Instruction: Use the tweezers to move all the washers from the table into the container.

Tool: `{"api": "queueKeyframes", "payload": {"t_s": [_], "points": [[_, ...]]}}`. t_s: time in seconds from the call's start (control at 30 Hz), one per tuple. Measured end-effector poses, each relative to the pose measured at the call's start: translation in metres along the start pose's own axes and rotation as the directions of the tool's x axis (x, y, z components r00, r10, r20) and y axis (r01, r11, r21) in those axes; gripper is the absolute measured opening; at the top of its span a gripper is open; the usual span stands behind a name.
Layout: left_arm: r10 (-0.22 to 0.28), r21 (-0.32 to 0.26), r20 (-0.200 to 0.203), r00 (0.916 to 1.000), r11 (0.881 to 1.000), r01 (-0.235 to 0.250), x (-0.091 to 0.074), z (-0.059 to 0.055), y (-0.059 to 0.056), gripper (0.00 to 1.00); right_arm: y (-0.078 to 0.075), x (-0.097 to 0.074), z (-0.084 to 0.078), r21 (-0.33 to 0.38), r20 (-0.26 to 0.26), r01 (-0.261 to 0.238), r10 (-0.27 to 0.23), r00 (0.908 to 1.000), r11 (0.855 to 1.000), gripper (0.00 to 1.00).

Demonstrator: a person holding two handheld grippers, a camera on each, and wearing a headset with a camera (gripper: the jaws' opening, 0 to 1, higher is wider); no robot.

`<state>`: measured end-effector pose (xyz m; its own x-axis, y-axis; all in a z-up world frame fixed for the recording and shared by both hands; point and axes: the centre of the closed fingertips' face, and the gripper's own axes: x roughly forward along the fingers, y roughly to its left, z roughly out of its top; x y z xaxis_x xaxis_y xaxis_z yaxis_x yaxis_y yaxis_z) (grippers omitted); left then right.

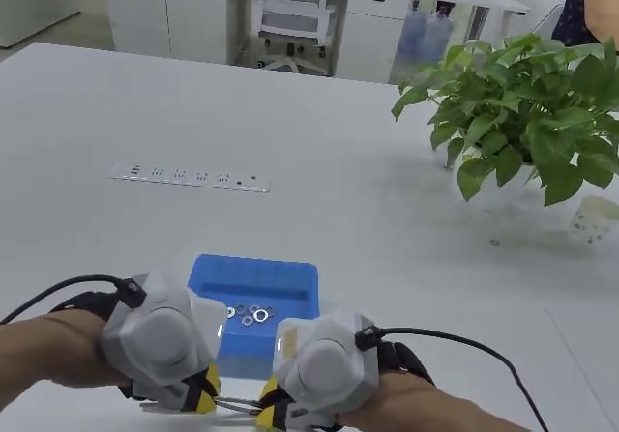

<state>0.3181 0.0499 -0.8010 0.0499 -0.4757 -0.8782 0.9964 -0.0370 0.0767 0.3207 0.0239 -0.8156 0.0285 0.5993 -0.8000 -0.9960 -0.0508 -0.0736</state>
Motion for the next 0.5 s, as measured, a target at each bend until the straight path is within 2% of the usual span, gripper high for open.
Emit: {"api": "queueKeyframes", "payload": {"t_s": [0.13, 0.5], "points": [[0.001, 0.01, -0.01, 1.0, 1.0, -0.001, 0.0037, -0.0034, -0.001, 0.08, -0.0002, 0.0015, -0.0006, 0.002, -0.006, -0.003, 0.003, 1.0, 1.0, 0.1], [-0.001, -0.01, -0.009, 1.0, 1.0, 0.001, 0.0084, -0.0068, -0.0006, 0.08, -0.0007, 0.0018, -0.0002, 0.02, 0.002, -0.018, 0.018, 0.9998, 1.0, 0.11]]}}
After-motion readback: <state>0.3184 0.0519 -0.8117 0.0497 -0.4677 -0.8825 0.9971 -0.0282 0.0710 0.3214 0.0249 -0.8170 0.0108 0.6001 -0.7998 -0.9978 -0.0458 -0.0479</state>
